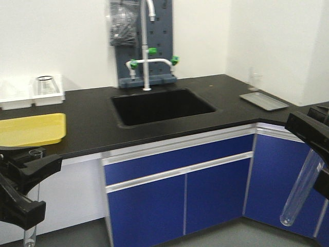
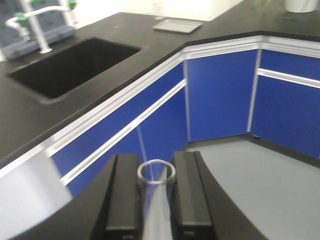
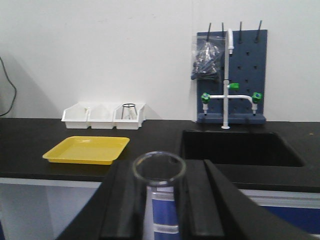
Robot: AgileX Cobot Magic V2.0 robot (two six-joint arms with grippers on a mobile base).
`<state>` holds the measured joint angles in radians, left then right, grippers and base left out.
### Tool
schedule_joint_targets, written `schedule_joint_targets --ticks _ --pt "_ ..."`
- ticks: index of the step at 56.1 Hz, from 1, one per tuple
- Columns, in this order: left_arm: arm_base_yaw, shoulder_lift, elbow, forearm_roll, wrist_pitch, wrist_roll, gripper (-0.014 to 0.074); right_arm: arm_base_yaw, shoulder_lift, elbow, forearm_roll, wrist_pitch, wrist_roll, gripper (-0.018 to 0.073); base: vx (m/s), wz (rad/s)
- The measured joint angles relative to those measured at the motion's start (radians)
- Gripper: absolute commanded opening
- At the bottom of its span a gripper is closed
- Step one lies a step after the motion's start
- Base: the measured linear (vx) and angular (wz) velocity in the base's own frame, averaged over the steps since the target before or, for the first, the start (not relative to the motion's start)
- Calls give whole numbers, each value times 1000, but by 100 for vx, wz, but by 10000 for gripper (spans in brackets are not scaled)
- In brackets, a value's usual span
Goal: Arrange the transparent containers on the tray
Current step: 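Drive the base to the counter with the yellow tray, holding tubes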
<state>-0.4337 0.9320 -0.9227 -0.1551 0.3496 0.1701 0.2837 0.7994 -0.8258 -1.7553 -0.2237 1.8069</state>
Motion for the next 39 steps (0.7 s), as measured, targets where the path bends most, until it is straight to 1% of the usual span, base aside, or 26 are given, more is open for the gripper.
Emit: schedule_joint_targets --ticks 21,39 --pt "0 -1 0 0 0 0 -1 0 0 0 0 1 0 -13 -6 37" --pt "0 -1 0 0 0 0 -1 0 0 0 0 1 0 -13 7 44"
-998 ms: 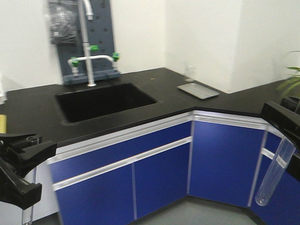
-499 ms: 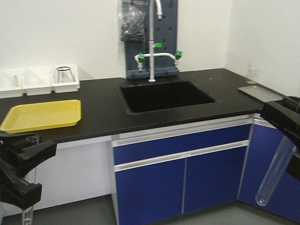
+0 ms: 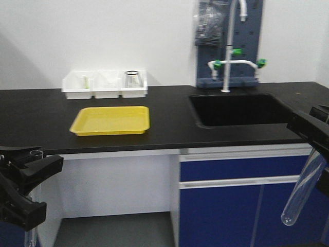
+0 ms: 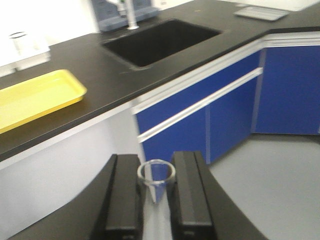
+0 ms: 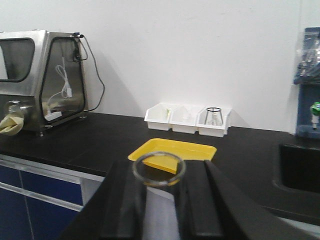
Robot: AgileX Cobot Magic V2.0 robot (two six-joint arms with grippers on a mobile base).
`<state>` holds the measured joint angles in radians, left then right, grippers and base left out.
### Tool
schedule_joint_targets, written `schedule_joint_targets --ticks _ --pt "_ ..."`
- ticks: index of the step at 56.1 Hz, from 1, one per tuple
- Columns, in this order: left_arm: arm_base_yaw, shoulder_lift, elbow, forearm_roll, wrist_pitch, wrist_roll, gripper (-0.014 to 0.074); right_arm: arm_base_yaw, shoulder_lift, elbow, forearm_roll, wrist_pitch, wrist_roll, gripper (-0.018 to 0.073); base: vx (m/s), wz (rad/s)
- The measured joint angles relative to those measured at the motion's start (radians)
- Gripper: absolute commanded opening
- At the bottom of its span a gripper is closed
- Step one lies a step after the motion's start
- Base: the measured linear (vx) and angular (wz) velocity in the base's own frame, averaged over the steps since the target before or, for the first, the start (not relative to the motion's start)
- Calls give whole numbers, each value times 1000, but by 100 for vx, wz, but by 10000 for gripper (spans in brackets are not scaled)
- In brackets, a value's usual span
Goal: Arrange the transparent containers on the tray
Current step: 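Drive the base to the counter with the yellow tray, holding tubes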
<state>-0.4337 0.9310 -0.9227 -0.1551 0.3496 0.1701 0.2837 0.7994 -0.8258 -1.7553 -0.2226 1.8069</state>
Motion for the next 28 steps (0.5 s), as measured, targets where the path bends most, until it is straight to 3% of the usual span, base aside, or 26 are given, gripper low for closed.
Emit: schedule_joint_targets --ticks 28 --pt "0 0 0 0 0 0 -1 0 0 0 0 1 0 -13 21 52"
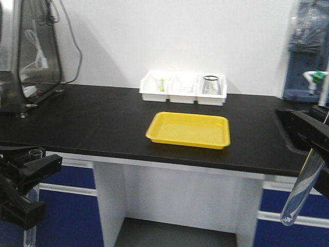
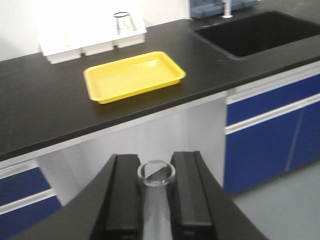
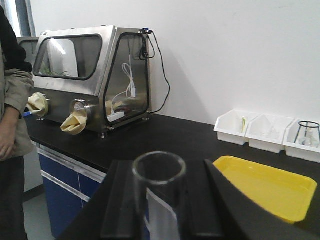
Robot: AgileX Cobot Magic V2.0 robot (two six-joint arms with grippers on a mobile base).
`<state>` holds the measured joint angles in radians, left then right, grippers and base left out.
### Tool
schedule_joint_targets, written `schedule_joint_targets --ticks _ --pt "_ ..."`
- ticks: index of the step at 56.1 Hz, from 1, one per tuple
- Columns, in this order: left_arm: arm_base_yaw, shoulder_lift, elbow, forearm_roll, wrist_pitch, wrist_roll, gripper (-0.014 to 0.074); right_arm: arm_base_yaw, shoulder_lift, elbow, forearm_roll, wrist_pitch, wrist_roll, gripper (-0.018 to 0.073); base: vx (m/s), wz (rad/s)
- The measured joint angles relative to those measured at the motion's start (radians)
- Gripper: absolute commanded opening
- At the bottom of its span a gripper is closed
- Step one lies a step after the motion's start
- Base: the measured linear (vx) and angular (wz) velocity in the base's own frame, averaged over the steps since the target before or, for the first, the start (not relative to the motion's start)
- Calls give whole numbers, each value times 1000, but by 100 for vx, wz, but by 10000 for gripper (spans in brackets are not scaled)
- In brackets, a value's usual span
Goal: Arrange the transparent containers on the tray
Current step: 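Drive the base to the counter with the yellow tray, holding tubes, then lower the left gripper's tube into the yellow tray and open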
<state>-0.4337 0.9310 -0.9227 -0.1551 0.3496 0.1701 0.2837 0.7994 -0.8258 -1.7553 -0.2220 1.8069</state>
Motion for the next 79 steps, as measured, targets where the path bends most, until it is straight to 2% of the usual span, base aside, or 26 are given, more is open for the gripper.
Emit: schedule_joint_targets --ticks 31,79 --pt "0 0 0 0 0 0 -1 0 0 0 0 2 0 -12 41 15" --pt "0 0 0 0 0 0 -1 0 0 0 0 3 0 -12 39 -26"
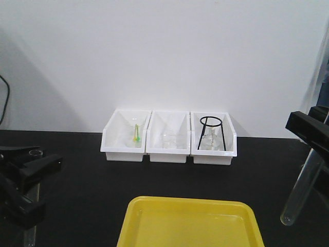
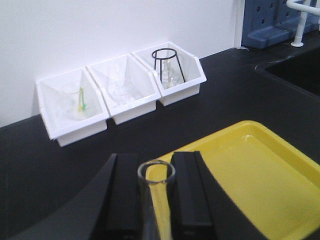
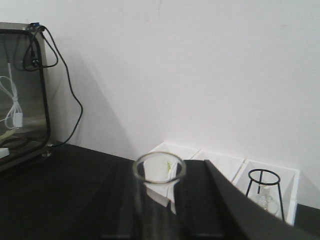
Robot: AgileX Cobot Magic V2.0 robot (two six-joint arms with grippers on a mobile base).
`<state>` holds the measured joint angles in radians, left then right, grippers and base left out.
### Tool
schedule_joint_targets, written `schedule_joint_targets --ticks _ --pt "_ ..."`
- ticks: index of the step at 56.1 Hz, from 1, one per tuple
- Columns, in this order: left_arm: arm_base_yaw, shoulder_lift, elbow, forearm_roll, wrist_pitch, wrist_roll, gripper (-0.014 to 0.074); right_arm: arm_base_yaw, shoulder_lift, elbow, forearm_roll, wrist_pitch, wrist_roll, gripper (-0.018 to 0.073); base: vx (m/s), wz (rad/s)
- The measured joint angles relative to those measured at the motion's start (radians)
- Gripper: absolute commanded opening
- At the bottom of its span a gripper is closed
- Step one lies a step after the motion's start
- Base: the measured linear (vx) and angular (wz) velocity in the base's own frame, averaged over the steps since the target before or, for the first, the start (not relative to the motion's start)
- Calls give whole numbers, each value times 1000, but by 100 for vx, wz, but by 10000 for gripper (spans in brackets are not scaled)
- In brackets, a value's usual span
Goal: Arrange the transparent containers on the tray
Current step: 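Lower the left gripper's tube into the yellow tray and open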
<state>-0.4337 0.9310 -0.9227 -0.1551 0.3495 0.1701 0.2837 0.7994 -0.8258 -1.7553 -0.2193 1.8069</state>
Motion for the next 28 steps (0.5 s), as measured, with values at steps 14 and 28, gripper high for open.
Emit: schedule_joint_targets --ticks 14,28 --pt "0 0 0 0 0 0 -1 0 0 0 0 0 0 -12 23 -24" --pt "0 0 0 0 0 0 -1 0 0 0 0 0 0 -12 13 -14"
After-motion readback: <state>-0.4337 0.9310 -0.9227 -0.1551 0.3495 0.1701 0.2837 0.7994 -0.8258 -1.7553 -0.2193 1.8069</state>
